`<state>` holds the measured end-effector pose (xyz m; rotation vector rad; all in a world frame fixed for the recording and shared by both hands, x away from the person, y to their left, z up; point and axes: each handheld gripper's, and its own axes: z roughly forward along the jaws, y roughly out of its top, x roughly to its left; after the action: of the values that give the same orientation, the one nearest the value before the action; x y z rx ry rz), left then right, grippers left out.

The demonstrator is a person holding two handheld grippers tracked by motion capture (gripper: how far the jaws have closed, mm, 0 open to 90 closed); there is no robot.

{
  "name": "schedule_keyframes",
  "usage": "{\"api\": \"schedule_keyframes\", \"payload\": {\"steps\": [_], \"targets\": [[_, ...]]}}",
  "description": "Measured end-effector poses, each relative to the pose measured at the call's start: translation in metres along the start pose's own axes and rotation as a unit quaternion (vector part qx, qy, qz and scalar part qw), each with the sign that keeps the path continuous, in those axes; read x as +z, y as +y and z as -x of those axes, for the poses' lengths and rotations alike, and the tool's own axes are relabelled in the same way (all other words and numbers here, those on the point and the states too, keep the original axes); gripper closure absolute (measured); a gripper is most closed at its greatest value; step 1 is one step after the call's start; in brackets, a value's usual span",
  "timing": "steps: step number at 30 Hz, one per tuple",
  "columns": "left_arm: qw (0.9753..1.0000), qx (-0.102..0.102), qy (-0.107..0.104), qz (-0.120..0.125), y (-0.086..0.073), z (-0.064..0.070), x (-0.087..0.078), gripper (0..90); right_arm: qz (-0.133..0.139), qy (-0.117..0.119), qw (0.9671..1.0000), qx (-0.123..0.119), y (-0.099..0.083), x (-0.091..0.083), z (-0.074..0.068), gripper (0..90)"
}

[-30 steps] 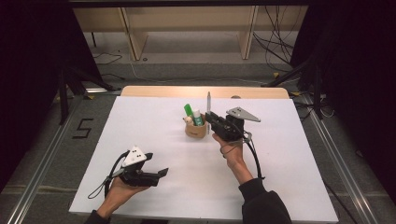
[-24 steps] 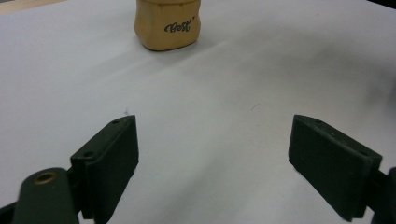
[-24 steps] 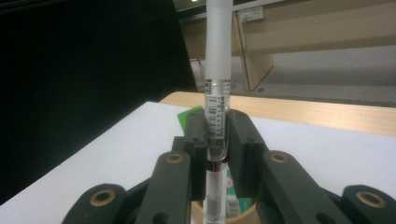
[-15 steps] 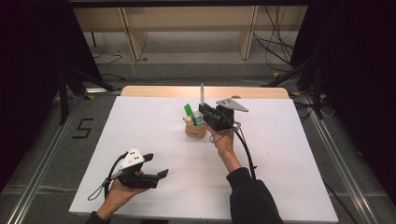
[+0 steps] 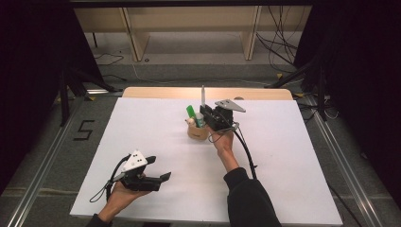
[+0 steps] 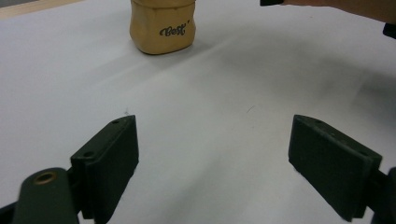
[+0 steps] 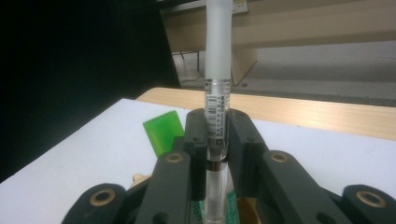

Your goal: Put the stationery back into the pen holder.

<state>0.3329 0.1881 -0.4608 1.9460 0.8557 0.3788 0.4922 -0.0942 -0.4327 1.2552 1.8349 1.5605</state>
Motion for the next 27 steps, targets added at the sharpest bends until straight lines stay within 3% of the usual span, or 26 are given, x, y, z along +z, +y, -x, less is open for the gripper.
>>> {"api": "schedule_keyframes", "payload": {"steps": [11, 15, 19, 27], "targets": [[1.0000, -0.002, -0.002, 0.001, 0.000, 0.000, 0.000, 15.9, -0.006, -0.011, 0.9999, -0.005, -0.008, 0.003, -0.002, 79.5], [1.0000, -0.002, -0.004, 0.000, 0.000, 0.001, 0.001, 15.8, -0.012, -0.015, 0.9997, -0.017, -0.013, 0.004, -0.005, 79.4], [1.0000, 0.006, -0.004, -0.004, 0.000, 0.002, 0.001, 15.9, -0.013, -0.016, 0.9997, -0.014, -0.016, 0.005, -0.005, 79.2], [1.0000, 0.006, -0.007, -0.004, -0.001, 0.002, 0.002, 15.8, -0.019, -0.020, 0.9995, -0.012, -0.024, 0.001, 0.001, 78.2]]}}
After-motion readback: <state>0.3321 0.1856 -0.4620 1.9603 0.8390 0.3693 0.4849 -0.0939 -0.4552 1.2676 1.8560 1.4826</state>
